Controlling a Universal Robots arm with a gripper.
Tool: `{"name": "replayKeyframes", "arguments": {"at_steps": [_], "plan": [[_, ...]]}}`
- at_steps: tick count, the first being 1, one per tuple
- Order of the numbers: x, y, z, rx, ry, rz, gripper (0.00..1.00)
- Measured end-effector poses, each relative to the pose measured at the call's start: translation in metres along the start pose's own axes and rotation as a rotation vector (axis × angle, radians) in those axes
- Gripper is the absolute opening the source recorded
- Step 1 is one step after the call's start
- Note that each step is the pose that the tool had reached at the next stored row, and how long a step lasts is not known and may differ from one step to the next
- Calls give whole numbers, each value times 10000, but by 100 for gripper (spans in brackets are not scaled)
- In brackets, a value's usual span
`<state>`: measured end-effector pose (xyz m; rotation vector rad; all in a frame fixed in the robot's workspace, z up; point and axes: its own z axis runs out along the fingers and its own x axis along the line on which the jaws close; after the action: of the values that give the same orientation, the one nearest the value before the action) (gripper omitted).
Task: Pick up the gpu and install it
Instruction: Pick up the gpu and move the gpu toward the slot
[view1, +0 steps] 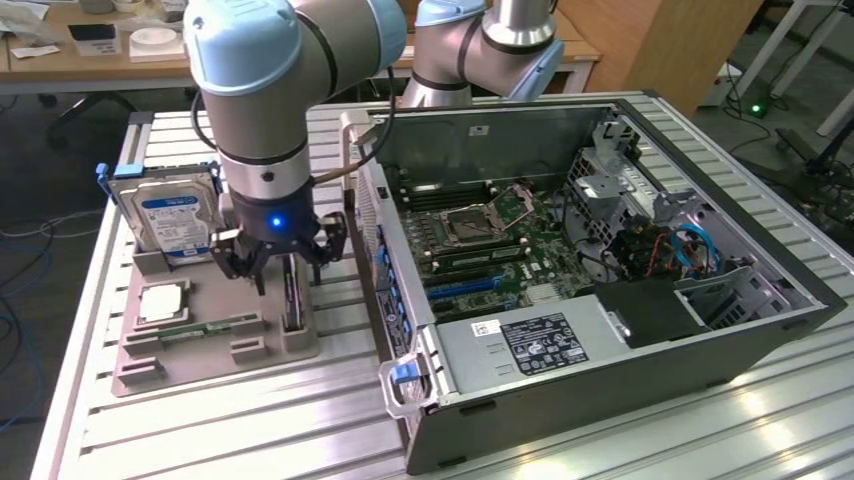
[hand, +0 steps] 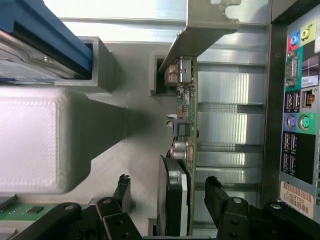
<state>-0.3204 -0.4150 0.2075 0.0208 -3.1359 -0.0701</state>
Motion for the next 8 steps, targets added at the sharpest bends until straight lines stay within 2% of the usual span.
{"name": "replayKeyframes", "arguments": {"at_steps": [8], "plan": [[0,4,24,1,0,0,71]]}}
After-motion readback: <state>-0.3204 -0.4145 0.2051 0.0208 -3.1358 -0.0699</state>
